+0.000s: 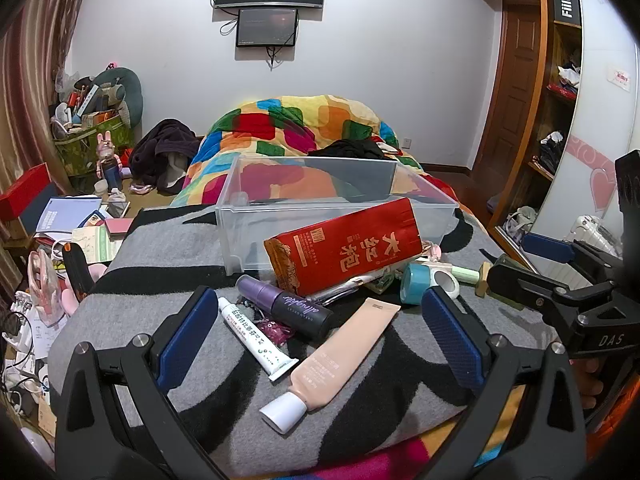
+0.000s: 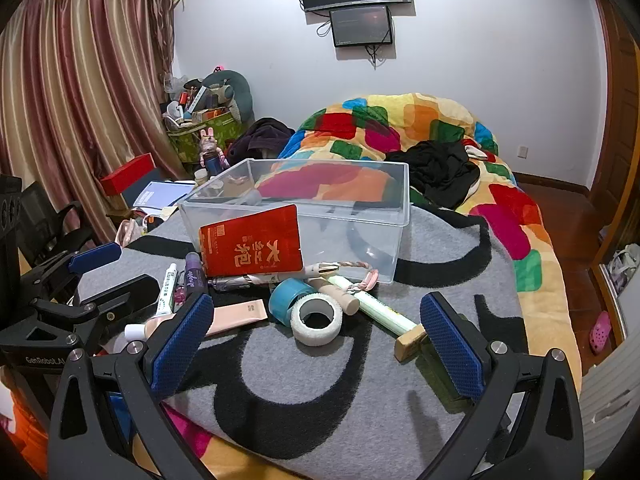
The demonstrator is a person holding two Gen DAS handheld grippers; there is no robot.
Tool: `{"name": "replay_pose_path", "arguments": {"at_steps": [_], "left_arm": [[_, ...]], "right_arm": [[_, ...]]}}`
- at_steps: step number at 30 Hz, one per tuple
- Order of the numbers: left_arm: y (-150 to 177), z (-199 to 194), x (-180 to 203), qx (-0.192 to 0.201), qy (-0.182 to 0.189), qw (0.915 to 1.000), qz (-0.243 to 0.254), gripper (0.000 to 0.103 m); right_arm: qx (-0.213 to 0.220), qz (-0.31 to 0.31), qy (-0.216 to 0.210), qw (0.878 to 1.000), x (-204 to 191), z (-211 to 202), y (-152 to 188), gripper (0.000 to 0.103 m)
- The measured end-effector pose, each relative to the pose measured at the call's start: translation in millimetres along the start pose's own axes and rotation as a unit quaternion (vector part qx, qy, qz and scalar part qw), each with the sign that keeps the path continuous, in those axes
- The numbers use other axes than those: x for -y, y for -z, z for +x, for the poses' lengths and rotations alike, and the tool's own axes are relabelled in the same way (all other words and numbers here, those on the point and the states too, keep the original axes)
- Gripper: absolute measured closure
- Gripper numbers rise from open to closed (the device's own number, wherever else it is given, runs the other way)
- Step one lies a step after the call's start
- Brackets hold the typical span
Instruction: Organize objects
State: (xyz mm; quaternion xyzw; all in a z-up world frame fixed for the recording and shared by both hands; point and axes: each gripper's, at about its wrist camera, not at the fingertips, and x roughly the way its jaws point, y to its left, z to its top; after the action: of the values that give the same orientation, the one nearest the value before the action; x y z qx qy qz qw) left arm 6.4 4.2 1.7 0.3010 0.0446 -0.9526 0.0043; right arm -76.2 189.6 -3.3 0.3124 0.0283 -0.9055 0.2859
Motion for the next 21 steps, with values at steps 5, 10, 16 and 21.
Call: {"name": "replay_pose_path", "arguments": {"at_steps": [5, 10, 16, 21], "left_arm": [[0.4, 0.2, -0.2, 0.000, 0.001, 1.0000, -0.001, 0.000], [1.1, 0.4, -0.5, -0.001, 0.001, 1.0000, -0.002, 0.000], [2.0, -0.2, -2.1, -0.002, 0.001, 1.0000, -0.007, 0.000], [1.7, -0.3, -2.6, -0.002, 0.002, 1.0000, -0.007, 0.000]], "right_arm": [[0.000, 0.000, -0.001, 1.000, -0.1, -0.1, 0.4, 0.000], [-0.001, 0.000, -0.002, 1.000, -0.8, -0.1, 1.2, 0.000], [-0.002, 0.001, -0.003, 1.000, -1.5, 0.0, 2.0, 0.000], [-0.002, 0.000, -0.003, 1.000, -0.9, 0.3, 1.1, 0.000]]}}
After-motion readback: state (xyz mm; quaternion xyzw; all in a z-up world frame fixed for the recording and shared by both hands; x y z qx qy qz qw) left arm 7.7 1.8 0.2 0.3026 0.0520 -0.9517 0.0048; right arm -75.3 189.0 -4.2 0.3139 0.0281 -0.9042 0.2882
